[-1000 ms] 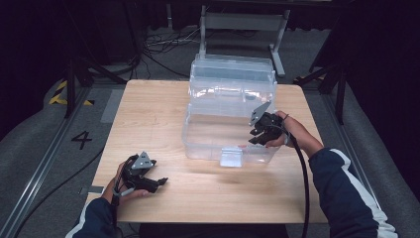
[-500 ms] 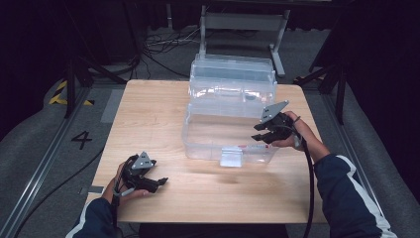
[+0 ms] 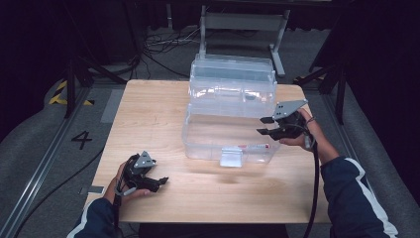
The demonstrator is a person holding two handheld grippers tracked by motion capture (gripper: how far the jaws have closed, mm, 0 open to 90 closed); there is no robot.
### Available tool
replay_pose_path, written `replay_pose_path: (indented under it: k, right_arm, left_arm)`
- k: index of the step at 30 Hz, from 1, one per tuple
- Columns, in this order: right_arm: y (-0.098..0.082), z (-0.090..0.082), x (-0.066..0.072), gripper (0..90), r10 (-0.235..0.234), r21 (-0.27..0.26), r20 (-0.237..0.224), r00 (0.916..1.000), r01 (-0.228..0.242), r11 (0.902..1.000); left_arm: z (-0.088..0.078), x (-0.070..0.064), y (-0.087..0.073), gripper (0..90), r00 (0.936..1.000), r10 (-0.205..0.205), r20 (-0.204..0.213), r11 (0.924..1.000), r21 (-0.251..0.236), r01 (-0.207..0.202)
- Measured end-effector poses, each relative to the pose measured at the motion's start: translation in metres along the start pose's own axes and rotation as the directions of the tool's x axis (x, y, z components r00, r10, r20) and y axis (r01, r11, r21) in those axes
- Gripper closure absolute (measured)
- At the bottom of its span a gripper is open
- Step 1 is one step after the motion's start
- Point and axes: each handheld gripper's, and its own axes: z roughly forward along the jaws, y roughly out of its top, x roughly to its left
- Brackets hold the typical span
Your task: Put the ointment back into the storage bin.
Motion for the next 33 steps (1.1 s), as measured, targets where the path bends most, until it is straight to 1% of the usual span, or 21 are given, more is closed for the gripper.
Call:
replay_pose_path:
  k: [4,5,8,9,10,11,12,13,15,16,17,18,19,20,22,24,26,28,30,31,33]
  right_arm:
    - [0.001,-0.007,-0.003,57.1,0.0,-0.015,0.019,0.9998,0.0,0.9999]
    - [0.001,-0.009,-0.004,56.9,0.005,-0.02,0.022,0.9997,-0.005,0.9998]
    - [0.002,-0.013,-0.007,54.8,0.016,-0.023,0.043,0.999,-0.015,0.9996]
    - [0.002,-0.015,-0.008,54.4,0.019,-0.029,0.046,0.9987,-0.018,0.9994]
    - [0.002,-0.016,-0.008,54.0,0.025,-0.032,0.047,0.9986,-0.023,0.9992]
    - [0.002,-0.016,-0.008,54.0,0.025,-0.032,0.047,0.9986,-0.023,0.9992]
    - [0.004,-0.019,-0.009,53.0,0.03,-0.042,0.065,0.9974,-0.027,0.9987]
    - [0.004,-0.019,-0.009,53.0,0.03,-0.042,0.065,0.9974,-0.027,0.9987]
    - [0.006,-0.024,-0.011,51.9,0.034,-0.06,0.076,0.9965,-0.029,0.9978]
    - [0.007,-0.025,-0.012,51.1,0.037,-0.068,0.084,0.9957,-0.032,0.9972]
    - [0.009,-0.028,-0.013,49.3,0.043,-0.075,0.093,0.9947,-0.036,0.9966]
    - [0.011,-0.03,-0.014,49.0,0.051,-0.084,0.097,0.9939,-0.043,0.9955]
    - [0.011,-0.03,-0.014,49.0,0.051,-0.084,0.097,0.9939,-0.043,0.9955]
    - [0.013,-0.032,-0.015,48.6,0.057,-0.096,0.108,0.9925,-0.047,0.9943]
    - [0.017,-0.036,-0.018,47.8,0.061,-0.107,0.127,0.99,-0.047,0.9932]
    - [0.02,-0.038,-0.02,47.2,0.061,-0.11,0.139,0.9884,-0.046,0.9929]
    - [0.023,-0.039,-0.023,47.0,0.065,-0.111,0.15,0.9865,-0.048,0.9926]
    - [0.026,-0.039,-0.027,46.5,0.062,-0.103,0.166,0.9842,-0.045,0.9936]
    - [0.03,-0.039,-0.03,46.0,0.069,-0.102,0.178,0.9817,-0.051,0.9934]
    - [0.03,-0.039,-0.03,46.0,0.069,-0.102,0.178,0.9817,-0.051,0.9934]
    - [0.034,-0.038,-0.034,46.0,0.076,-0.107,0.176,0.9814,-0.057,0.9926]
  left_arm:
    - [0.0,-0.002,0.003,20.5,0.9999,0.008,-0.01,1.0,0.004,-0.008]
    - [0.0,-0.003,0.004,20.5,0.9997,0.015,-0.022,0.9999,0.004,-0.015]
    - [-0.001,-0.003,0.01,20.9,0.9995,0.021,-0.022,0.9998,-0.001,-0.021]
    - [-0.002,-0.003,0.012,20.9,0.9996,0.021,-0.02,0.9997,-0.011,-0.021]
    - [-0.003,-0.002,0.016,21.0,0.9993,0.03,-0.02,0.9993,-0.02,-0.031]
    - [-0.003,-0.002,0.016,21.1,0.9993,0.03,-0.02,0.9993,-0.02,-0.031]
    - [-0.005,-0.003,0.021,21.2,0.9995,0.027,-0.018,0.9989,-0.038,-0.027]
    - [-0.005,-0.003,0.021,21.2,0.9995,0.027,-0.018,0.9989,-0.038,-0.027]
    - [-0.008,-0.004,0.028,21.8,0.9988,0.047,-0.017,0.9976,-0.05,-0.047]
    - [-0.011,-0.005,0.033,22.7,0.9986,0.05,-0.017,0.9968,-0.061,-0.051]
    - [-0.011,-0.005,0.033,23.0,0.9986,0.05,-0.017,0.9968,-0.061,-0.051]
    - [-0.017,-0.007,0.04,23.0,0.9978,0.063,-0.023,0.994,-0.089,-0.064]
    - [-0.017,-0.007,0.04,23.0,0.9978,0.063,-0.023,0.994,-0.089,-0.064]
    - [-0.02,-0.007,0.044,23.0,0.9975,0.067,-0.021,0.9922,-0.104,-0.069]
    - [-0.023,-0.008,0.05,22.8,0.9969,0.076,-0.021,0.9902,-0.116,-0.078]
    - [-0.026,-0.009,0.057,21.9,0.9951,0.094,-0.029,0.9872,-0.126,-0.097]
    - [-0.029,-0.01,0.065,21.3,0.9939,0.107,-0.026,0.9842,-0.139,-0.109]
    - [-0.031,-0.012,0.075,21.3,0.9934,0.114,-0.016,0.9798,-0.164,-0.115]
    - [-0.033,-0.015,0.083,20.8,0.9909,0.134,-0.019,0.9744,-0.18,-0.135]
    - [-0.033,-0.015,0.083,20.7,0.9909,0.134,-0.019,0.9744,-0.18,-0.135]
    - [-0.033,-0.018,0.093,20.4,0.9875,0.157,-0.018,0.9687,-0.192,-0.157]
